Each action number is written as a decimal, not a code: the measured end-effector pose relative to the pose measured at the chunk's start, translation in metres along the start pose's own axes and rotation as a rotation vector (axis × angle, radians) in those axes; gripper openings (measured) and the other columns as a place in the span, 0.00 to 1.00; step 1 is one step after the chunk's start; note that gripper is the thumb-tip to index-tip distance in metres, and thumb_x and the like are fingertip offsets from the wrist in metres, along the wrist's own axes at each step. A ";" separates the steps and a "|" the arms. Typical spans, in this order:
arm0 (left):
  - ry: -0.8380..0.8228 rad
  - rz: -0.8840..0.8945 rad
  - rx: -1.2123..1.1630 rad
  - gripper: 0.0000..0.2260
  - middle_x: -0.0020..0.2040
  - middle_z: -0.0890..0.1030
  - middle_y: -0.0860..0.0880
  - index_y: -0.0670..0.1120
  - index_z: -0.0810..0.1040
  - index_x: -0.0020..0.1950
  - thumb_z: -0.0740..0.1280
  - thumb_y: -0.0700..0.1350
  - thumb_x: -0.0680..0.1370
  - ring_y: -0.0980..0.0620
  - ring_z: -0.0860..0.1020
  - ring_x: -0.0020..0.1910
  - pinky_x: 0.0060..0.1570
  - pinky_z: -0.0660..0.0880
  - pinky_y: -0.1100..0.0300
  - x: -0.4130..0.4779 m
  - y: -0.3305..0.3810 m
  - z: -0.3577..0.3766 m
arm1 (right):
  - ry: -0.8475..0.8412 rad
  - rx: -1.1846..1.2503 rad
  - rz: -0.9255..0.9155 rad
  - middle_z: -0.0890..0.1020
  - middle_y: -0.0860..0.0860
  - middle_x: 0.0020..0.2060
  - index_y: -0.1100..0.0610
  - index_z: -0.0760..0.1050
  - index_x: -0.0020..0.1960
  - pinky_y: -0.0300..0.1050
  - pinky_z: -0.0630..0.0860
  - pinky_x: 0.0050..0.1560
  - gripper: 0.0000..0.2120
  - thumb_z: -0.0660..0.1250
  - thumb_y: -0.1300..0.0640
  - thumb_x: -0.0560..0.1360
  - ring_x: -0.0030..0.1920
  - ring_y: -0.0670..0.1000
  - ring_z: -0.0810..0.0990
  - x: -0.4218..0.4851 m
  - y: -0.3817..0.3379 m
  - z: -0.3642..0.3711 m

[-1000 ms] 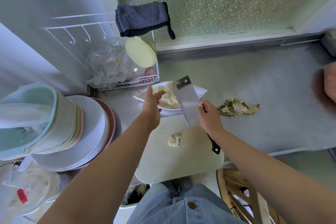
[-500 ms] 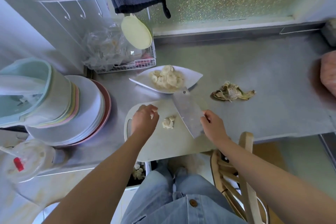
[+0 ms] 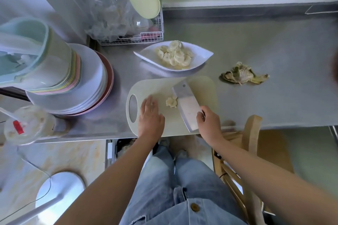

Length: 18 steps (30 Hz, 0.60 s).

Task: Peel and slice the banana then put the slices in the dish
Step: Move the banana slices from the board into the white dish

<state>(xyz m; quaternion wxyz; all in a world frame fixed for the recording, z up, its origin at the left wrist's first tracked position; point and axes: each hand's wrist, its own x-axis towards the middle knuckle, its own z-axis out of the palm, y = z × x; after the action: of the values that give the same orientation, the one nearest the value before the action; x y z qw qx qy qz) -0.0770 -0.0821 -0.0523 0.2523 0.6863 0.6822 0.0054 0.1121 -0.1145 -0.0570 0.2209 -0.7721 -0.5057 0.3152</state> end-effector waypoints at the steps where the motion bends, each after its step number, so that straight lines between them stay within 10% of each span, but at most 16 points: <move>1: 0.009 0.012 0.002 0.25 0.79 0.47 0.49 0.42 0.54 0.78 0.54 0.45 0.82 0.50 0.46 0.77 0.74 0.46 0.61 -0.001 -0.001 0.000 | -0.006 -0.002 -0.012 0.63 0.49 0.27 0.60 0.63 0.38 0.42 0.58 0.30 0.09 0.57 0.64 0.77 0.30 0.49 0.61 0.000 -0.002 0.005; 11: 0.064 0.067 -0.207 0.23 0.78 0.56 0.48 0.45 0.62 0.76 0.57 0.40 0.80 0.48 0.53 0.76 0.74 0.54 0.56 -0.002 -0.011 -0.003 | -0.121 0.056 0.002 0.74 0.63 0.35 0.66 0.72 0.47 0.47 0.61 0.36 0.08 0.57 0.62 0.78 0.34 0.57 0.68 0.009 -0.023 0.030; 18: 0.172 0.023 -0.298 0.17 0.72 0.65 0.44 0.44 0.73 0.68 0.61 0.43 0.80 0.43 0.65 0.69 0.66 0.66 0.48 0.007 -0.013 -0.010 | -0.307 0.543 0.312 0.63 0.52 0.28 0.57 0.64 0.34 0.39 0.57 0.25 0.12 0.56 0.65 0.76 0.28 0.50 0.60 0.027 -0.028 0.004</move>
<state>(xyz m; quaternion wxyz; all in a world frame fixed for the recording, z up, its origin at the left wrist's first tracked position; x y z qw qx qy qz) -0.0925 -0.0725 -0.0505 0.2917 0.6462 0.6849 0.1681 0.0992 -0.0791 -0.0484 0.2891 -0.6966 -0.3067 0.5806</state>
